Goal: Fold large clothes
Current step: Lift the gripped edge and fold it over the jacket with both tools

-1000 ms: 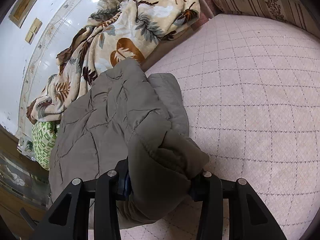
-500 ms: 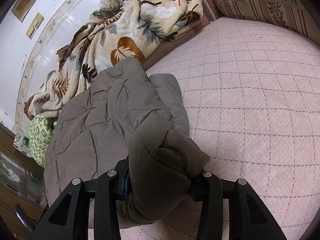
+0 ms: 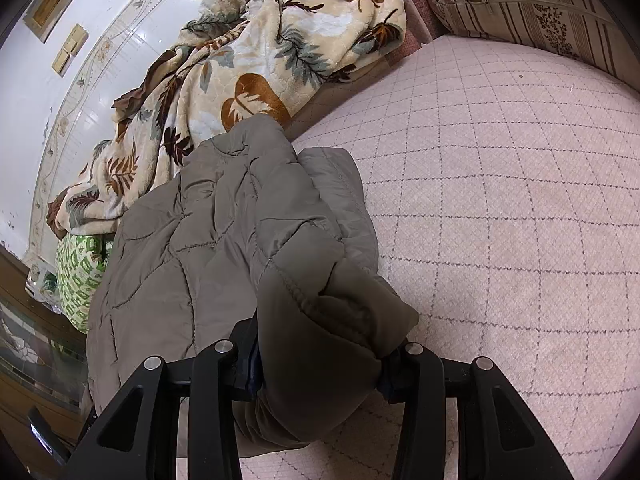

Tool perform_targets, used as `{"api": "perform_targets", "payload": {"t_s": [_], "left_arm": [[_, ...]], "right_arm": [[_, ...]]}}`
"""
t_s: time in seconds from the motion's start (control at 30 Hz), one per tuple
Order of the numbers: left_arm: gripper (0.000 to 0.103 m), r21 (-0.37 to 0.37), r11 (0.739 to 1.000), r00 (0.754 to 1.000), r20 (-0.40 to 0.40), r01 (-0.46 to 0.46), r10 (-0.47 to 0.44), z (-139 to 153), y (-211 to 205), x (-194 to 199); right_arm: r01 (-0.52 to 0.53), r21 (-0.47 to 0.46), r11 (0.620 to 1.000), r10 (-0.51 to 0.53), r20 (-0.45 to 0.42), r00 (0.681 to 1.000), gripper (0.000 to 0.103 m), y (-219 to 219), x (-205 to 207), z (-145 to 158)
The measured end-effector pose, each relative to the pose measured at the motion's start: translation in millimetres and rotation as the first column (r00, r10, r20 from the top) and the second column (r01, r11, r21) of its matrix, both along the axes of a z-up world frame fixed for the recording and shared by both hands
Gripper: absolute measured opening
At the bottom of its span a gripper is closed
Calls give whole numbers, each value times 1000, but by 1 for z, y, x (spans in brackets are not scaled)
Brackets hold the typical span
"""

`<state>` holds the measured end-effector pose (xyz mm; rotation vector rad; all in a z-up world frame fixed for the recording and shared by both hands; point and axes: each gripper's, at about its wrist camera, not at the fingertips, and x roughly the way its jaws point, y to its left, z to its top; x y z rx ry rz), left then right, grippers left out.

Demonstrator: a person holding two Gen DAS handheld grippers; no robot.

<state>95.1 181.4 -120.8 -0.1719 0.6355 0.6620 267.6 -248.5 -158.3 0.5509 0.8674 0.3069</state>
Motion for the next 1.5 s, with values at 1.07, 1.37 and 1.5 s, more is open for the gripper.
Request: {"api": "perform_targets", "payload": {"t_s": [1.07, 1.37, 1.5], "left_arm": [[32, 99, 995, 982, 187, 23, -41, 61, -10, -33], [32, 88, 995, 976, 209, 46, -64, 87, -25, -83], [32, 74, 997, 978, 203, 37, -52, 84, -33, -115]], "right_arm": [[-17, -255, 967, 115, 377, 919, 31, 31, -62, 96], [-58, -227, 972, 145, 388, 910, 31, 12, -107, 123], [-67, -211, 975, 146, 385, 911, 31, 2, -135, 128]]}}
